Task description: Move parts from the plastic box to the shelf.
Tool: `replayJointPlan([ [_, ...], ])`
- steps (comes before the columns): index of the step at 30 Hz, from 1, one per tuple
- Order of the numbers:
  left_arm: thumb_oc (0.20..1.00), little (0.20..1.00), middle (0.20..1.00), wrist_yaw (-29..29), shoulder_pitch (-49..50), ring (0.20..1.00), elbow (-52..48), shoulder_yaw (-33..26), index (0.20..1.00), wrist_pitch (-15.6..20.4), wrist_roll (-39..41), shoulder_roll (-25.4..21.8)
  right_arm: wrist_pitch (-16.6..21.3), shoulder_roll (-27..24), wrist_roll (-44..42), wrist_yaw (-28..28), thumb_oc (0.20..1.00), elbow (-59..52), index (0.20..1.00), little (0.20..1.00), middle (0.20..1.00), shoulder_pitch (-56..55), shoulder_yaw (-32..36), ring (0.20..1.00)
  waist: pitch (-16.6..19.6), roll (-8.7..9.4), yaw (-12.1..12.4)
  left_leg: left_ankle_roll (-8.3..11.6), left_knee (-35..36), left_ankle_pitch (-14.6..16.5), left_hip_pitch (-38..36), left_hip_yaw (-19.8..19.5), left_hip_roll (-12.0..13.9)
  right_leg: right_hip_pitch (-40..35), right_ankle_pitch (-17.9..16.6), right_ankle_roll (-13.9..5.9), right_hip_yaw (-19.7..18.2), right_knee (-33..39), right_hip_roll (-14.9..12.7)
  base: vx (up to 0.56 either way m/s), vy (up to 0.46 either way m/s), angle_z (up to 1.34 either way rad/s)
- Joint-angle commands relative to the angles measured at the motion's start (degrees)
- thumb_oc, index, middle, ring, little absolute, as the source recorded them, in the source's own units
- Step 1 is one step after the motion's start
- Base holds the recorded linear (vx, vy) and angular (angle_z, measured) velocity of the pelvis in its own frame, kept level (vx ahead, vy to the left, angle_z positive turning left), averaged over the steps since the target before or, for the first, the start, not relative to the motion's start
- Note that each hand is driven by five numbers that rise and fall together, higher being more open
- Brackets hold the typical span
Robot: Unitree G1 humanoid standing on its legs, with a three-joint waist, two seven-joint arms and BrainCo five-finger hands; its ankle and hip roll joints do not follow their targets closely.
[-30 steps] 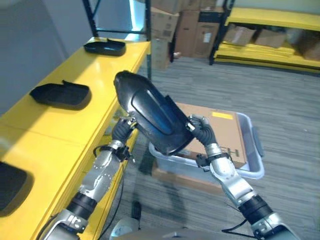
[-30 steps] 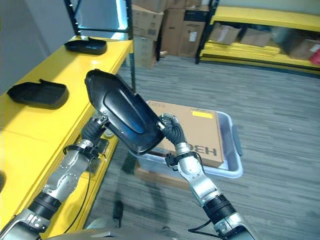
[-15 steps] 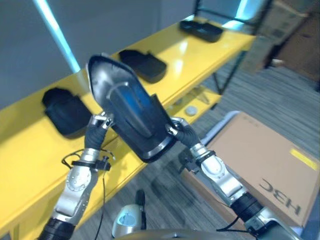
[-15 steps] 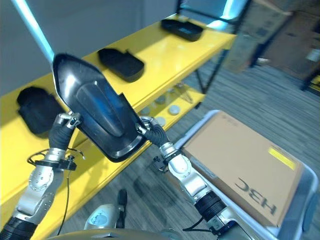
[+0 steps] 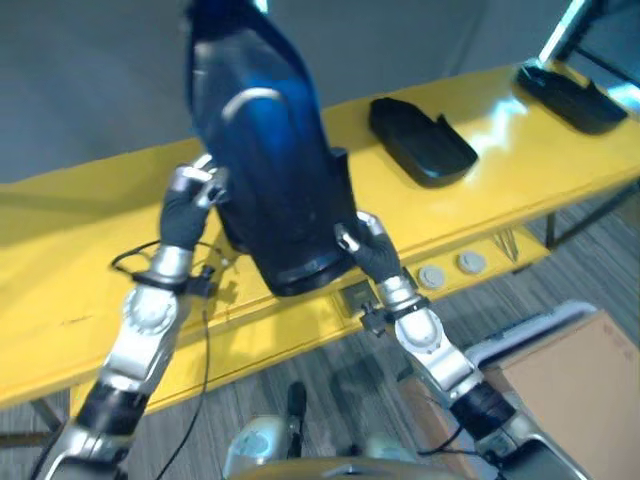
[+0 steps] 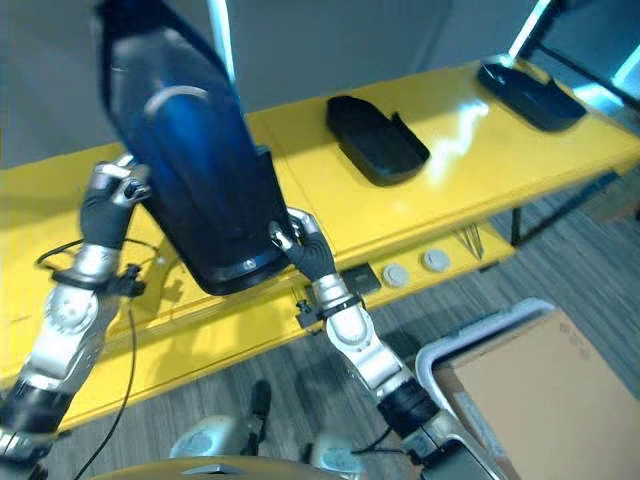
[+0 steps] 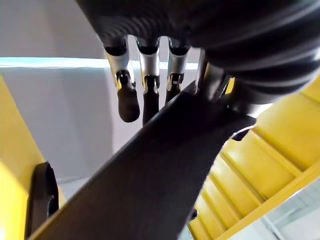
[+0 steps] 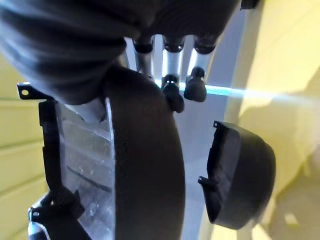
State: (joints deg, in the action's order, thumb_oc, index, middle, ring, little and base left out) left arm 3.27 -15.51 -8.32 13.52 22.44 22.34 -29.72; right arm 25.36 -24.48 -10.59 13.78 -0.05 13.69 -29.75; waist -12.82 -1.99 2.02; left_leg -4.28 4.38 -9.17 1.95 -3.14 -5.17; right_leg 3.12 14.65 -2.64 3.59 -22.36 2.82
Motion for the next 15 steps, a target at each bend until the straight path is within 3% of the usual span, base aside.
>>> replayJointPlan([
  [1,0.200,0.200,0.200,1.24,-3.39,0.200,-4.85,4.47,0.200,2.44,-0.96,3.67,9.28,2.89,2.49,-8.75,0.200,-8.45,0.200,0.200,0.200,4.62,-8.45,0.200,2.43,1.13,-1.10,0.96,0.17,7.36,-4.79,-2.05,0.00,-3.93,-12.73,-0.60,1.22,15.86,-2.02,-0.01,-0.128,1.36],
  [3,0.200,0.200,0.200,2.74,-2.30,0.200,-5.35,4.24,0.200,1.87,-1.23,4.02,8.76,1.97,0.18,-12.55,0.200,-8.64,0.200,0.200,0.200,4.52,-7.60,0.200,2.87,1.79,-0.76,1.34,-0.19,6.81,-3.53,-2.73,-0.36,-4.91,-14.64,-0.30,0.04,20.19,-1.68,-0.06,-0.118,0.64],
  [4,0.200,0.200,0.200,2.97,-1.84,0.200,-5.51,4.00,0.200,1.76,-1.22,4.11,8.57,1.79,0.44,-12.82,0.391,-8.65,0.391,0.391,0.391,4.59,-7.56,0.391,2.91,1.92,-0.54,1.46,-0.22,6.70,-3.21,-2.86,-0.39,-5.16,-14.89,-0.19,-0.13,21.03,-1.65,-0.10,-0.095,-0.36],
  [5,0.200,0.200,0.200,3.05,-0.87,0.200,-5.63,3.40,0.200,1.81,-1.49,4.19,8.35,1.47,0.56,-12.53,1.000,-8.57,1.000,1.000,1.000,4.79,-7.73,1.000,2.84,2.07,-0.15,1.64,-0.23,6.43,-2.66,-3.01,-0.41,-5.54,-15.26,0.02,-0.34,22.23,-1.59,-0.09,-0.068,-0.42],
  [10,0.200,0.200,0.200,3.44,3.89,0.200,-6.31,0.44,0.200,3.82,-3.02,3.91,6.76,0.45,-0.06,-11.94,1.000,-9.32,1.000,1.000,1.000,2.53,-5.61,1.000,2.44,2.55,0.94,2.86,0.62,4.90,-0.95,-2.80,0.36,-6.71,-16.02,0.25,-0.03,25.03,-1.35,-0.09,-0.054,0.00],
  [15,0.200,0.200,0.200,4.21,8.61,0.200,-6.87,-3.27,0.200,6.43,-3.25,3.60,8.80,-1.01,2.57,-9.24,1.000,-8.11,1.000,1.000,1.000,-1.77,-2.32,1.000,1.53,2.61,1.75,4.41,0.62,3.31,2.09,-1.23,1.04,-8.60,-15.45,0.53,0.59,26.41,-1.39,-0.07,-0.026,0.16],
])
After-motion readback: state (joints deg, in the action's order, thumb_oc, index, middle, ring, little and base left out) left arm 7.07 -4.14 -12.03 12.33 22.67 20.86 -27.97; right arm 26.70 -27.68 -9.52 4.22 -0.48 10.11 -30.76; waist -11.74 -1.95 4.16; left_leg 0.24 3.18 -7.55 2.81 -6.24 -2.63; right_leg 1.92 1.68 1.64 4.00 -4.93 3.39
